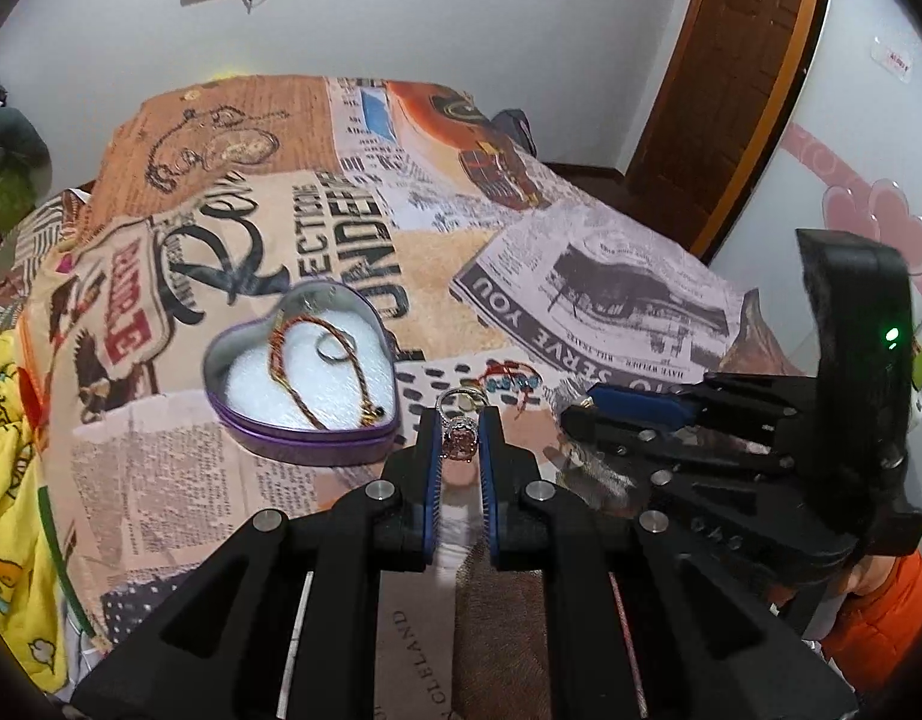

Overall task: Organize jewelry
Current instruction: 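Grasp a small ring with the left tool while the right tool grasps a gold ring, then carry both rings to the heart tin and lower them inside with both tools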

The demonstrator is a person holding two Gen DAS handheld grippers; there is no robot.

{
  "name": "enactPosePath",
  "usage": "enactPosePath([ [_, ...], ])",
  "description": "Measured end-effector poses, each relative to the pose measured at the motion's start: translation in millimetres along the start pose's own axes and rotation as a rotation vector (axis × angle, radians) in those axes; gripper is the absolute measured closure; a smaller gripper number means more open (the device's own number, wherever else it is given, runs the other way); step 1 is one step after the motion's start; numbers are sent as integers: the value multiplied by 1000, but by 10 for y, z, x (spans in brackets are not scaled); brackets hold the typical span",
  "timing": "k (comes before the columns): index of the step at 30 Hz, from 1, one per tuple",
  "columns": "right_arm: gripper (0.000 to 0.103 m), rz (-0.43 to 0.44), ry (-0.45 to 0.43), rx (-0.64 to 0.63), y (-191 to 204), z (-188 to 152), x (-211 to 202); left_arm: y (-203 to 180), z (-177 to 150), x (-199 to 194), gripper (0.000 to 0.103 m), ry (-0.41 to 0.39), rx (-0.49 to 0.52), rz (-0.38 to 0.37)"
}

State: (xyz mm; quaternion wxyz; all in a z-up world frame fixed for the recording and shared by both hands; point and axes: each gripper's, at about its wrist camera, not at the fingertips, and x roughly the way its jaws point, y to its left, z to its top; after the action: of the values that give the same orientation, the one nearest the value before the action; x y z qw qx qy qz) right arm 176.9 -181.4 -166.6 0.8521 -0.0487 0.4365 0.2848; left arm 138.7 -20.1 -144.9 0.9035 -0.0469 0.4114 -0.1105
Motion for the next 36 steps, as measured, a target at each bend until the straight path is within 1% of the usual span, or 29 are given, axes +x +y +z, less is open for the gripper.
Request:
enactPosePath([
  [10,86,42,-116,-23,243,280,-311,210,96,-344,92,-86,-33,39],
  [13,86,66,-137,-31,306,353,-347,286,115,-429,92,-111,-43,53],
  [20,85,85,-179,-59,480,508,-388,481,163,-588,92,-164,-57,92],
  [25,85,103,-189,-72,612,598,-324,637,179,-622,92,-180,-72,103],
  [29,85,112,-178,-75,683,623,-213,744,172,-598,92,-178,-83,98],
  [36,85,117,-125,-81,743,631,61,873,125,-398,92,-139,-112,61],
])
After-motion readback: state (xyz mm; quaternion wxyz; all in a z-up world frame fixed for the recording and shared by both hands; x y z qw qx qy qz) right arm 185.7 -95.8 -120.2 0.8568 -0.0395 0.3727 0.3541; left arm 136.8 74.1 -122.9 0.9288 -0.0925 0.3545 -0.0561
